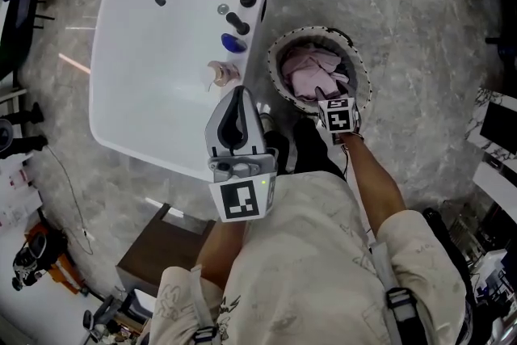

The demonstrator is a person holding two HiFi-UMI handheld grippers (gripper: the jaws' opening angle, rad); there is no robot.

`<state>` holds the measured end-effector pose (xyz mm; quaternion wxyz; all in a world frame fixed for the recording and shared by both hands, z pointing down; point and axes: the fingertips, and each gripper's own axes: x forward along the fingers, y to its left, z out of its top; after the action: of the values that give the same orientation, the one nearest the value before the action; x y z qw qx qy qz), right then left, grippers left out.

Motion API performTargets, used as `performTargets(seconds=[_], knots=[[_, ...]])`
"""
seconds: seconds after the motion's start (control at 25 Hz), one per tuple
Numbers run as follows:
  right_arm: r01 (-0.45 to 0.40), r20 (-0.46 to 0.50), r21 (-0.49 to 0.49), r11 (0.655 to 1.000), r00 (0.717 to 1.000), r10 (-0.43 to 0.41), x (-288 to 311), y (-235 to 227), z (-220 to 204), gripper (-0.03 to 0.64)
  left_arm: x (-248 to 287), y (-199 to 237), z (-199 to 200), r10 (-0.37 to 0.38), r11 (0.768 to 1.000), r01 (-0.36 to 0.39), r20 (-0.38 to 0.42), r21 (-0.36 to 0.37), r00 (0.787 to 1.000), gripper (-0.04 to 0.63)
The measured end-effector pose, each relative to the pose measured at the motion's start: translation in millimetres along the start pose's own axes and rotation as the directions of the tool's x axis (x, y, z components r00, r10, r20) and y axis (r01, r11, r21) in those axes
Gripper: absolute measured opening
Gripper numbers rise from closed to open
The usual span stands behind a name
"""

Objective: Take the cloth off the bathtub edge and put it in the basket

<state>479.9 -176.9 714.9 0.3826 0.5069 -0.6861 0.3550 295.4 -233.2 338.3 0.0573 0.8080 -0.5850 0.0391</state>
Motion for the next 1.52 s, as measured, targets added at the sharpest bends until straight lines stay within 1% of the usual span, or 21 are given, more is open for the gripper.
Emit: performTargets(seconds=[0.16,0.4,0.6,0.68,0.76,0.92,1.0,1.12,1.28,1.36,1.44,1.52], knots=[[-0.009,0.105,-0.054,0.998,0.994,0.015,-28.1,12.9,23.6,0.245,-8.8,8.0,1.9,0.011,1.0,-0.011,0.004,0.0,1.0,0.003],[-0.049,0.227,-0.041,0.998,0.972,0.057,-86.3,40.0,49.8,0.245,-27.7,25.2,0.3,0.042,0.999,-0.042,-0.006,-0.006,0.999,0.002],[-0.104,0.333,-0.058,0.993,0.936,0.118,-136.1,68.8,80.3,0.245,-33.3,35.1,11.1,0.045,0.999,-0.045,0.031,-0.002,0.999,0.003],[-0.109,0.381,-0.079,0.991,0.915,0.131,-160.7,77.4,94.1,0.245,-35.7,38.5,15.6,0.049,0.999,-0.049,0.041,0.001,0.998,0.003],[-0.108,0.437,-0.084,0.991,0.889,0.134,-186.2,81.3,110.6,0.245,-36.7,41.7,21.7,0.05,0.999,-0.05,0.054,0.006,0.997,0.002],[-0.106,0.551,-0.06,0.993,0.826,0.121,-235.0,81.7,144.4,0.245,-39.3,46.7,32.3,0.04,0.999,-0.041,0.066,0.017,0.997,0.002],[-0.095,0.607,-0.06,0.994,0.787,0.111,-261.0,81.8,161.6,0.245,-42.6,48.2,37.3,0.033,0.999,-0.035,0.073,0.024,0.997,0.003],[-0.057,0.696,-0.069,0.996,0.713,0.089,-303.1,79.8,189.5,0.245,-46.5,49.8,44.0,0.027,0.999,-0.03,0.082,0.03,0.996,0.003],[-0.01,0.804,-0.07,0.997,0.591,0.063,-356.6,74.5,224.1,0.244,-49.9,51.3,54.4,0.024,0.999,-0.028,0.091,0.04,0.996,0.003],[0.026,0.842,-0.078,0.997,0.536,0.052,-380.2,72.5,239.1,0.244,-50.2,51.1,63.5,0.021,0.999,-0.026,0.106,0.045,0.994,0.003],[0.063,0.868,-0.087,0.994,0.494,0.045,-399.9,71.5,250.8,0.244,-50.0,50.7,74.3,0.017,0.999,-0.023,0.123,0.048,0.992,0.002],[0.088,0.885,-0.09,0.992,0.464,0.039,-414.0,71.2,258.8,0.244,-49.4,51.2,85.3,0.018,0.998,-0.025,0.141,0.051,0.99,0.003]])
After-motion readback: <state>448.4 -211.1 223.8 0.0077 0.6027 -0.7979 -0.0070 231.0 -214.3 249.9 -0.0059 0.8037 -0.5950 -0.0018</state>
